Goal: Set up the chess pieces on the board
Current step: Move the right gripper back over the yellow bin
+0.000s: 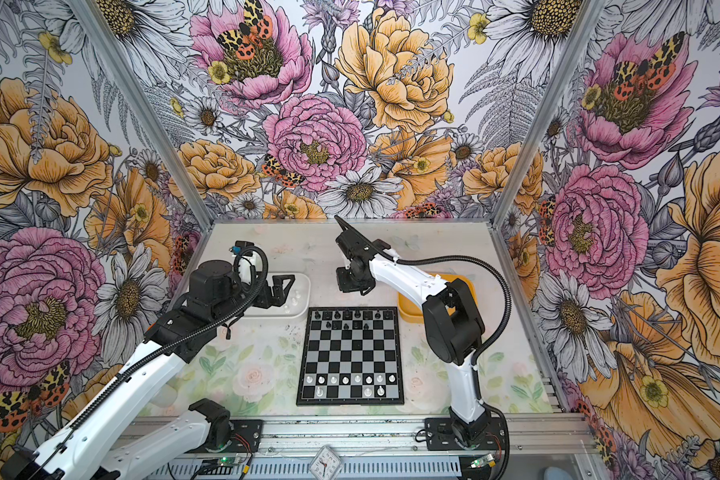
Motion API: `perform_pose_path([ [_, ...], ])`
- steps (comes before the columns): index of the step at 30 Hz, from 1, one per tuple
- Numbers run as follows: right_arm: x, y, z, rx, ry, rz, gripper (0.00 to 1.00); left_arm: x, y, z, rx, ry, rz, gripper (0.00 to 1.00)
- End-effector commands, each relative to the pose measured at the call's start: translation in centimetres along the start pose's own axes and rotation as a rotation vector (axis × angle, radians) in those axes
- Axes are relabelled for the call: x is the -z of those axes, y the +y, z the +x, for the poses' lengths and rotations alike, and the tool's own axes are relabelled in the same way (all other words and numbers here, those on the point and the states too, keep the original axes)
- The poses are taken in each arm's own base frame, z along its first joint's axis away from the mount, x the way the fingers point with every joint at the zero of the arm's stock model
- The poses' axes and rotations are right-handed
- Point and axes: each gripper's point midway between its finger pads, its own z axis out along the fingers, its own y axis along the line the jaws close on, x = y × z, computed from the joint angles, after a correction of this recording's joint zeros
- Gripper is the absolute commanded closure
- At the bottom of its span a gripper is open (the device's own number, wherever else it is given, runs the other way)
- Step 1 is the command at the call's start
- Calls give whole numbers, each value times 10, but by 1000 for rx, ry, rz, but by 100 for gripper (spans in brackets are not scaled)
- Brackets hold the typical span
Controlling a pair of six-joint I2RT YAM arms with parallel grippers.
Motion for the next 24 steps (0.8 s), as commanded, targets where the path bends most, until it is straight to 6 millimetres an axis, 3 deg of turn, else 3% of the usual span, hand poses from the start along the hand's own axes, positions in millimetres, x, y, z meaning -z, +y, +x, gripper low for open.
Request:
perform_pose_path([
  [1,34,-22,-17,-4,-85,47,67,-2,-8,-22,-11,-65,22,1],
  [8,68,-111,-4,-143,-117,181,69,-31,-41,-29,-56,-48,101,1],
  [13,83,-162,13,-237,-119,248,72,-61,-82,-33,-96,-19,195,1],
  [20,83,-202,38,-304,-81,315,76,-96,-135,-33,-128,16,298,1],
  [24,78,-216,49,-327,-50,336,77,-109,-152,-30,-136,40,335,1],
])
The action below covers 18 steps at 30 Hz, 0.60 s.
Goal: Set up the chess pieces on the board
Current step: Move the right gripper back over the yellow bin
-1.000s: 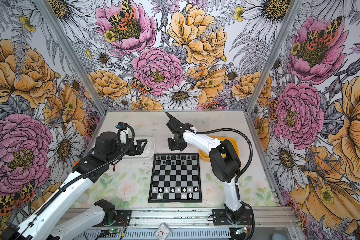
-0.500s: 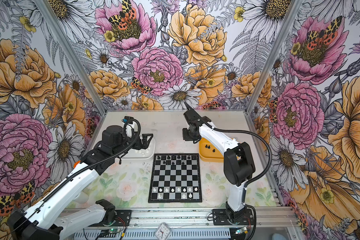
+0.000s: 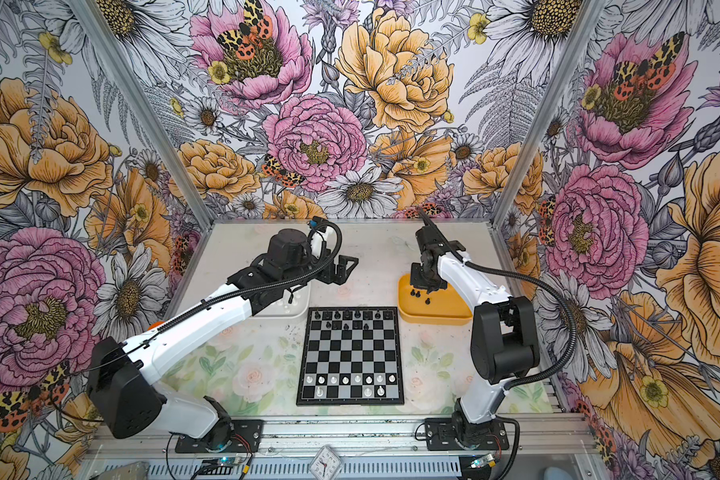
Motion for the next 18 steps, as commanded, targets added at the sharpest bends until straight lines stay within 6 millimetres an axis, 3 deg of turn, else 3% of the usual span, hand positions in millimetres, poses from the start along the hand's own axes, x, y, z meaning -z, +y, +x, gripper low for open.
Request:
perform_pose_path([
  [1,5,-13,-2,1,-22,28,77,-3,-19,-17,-28,-36,68,1],
  [9,-12,-28,3,-17,27,51,77,-16,-20,-10,-44,5,80,1],
  [18,-35,-30,8,-33,73,45,79,-20,-15,3,-43,49,74,1],
])
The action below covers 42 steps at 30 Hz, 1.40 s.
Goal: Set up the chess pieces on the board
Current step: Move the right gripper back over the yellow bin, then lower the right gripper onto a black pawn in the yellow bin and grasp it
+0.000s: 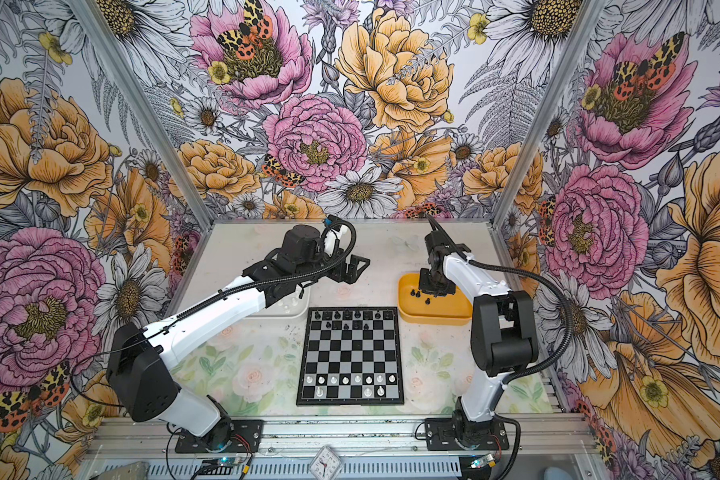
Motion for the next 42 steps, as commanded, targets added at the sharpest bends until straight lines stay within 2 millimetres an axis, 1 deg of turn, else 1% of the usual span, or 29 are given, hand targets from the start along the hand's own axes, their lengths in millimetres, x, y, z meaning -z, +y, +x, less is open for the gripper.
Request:
perform_pose_path([
  [1,-13,-1,1,-2,14,-2,79,-1,-1,3,-16,19,20,1],
  [6,-24,0,5,-11,33,-11,79,0,-1,22,-12,74,55,1],
  [16,-35,0,6,-15,48,-13,78,9,11,40,7,118,43,1],
  [19,-37,0,5,-16,48,-12,76,11,12,39,9,113,39,1],
  [26,-45,1,5,-20,58,-14,76,13,15,38,9,111,25,1],
  [42,-51,1,1,-24,63,-10,80,15,26,31,16,100,9,1],
])
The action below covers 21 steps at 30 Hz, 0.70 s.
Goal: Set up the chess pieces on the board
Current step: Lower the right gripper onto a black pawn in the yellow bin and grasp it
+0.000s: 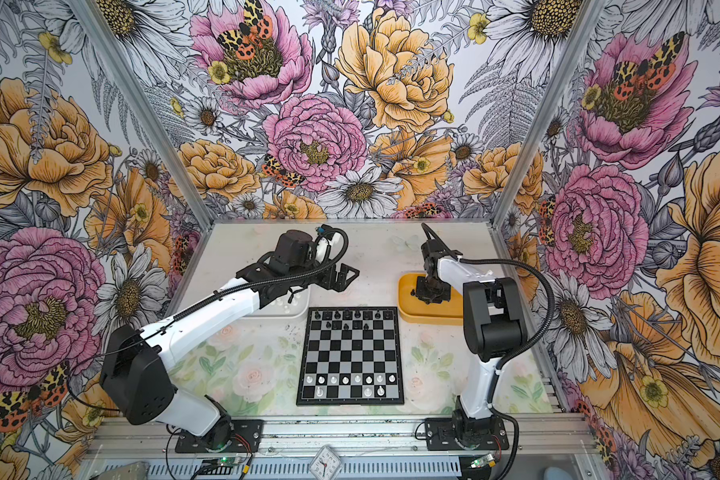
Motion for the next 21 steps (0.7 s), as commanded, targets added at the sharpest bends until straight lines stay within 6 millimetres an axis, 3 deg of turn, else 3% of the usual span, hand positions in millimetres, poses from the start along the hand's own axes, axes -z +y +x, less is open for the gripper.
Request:
perform_pose_path([
  [1,-4,1,-9,-13,-13,-8,80,10,-1,-6,-14,-17,13,1],
  [10,-6,2,-10,-15,-10,-12,83,12,4,-4,-10,-12,13,1],
  [21,-4,4,-16,-25,-20,-16,80,13,9,-7,-11,-17,12,1],
])
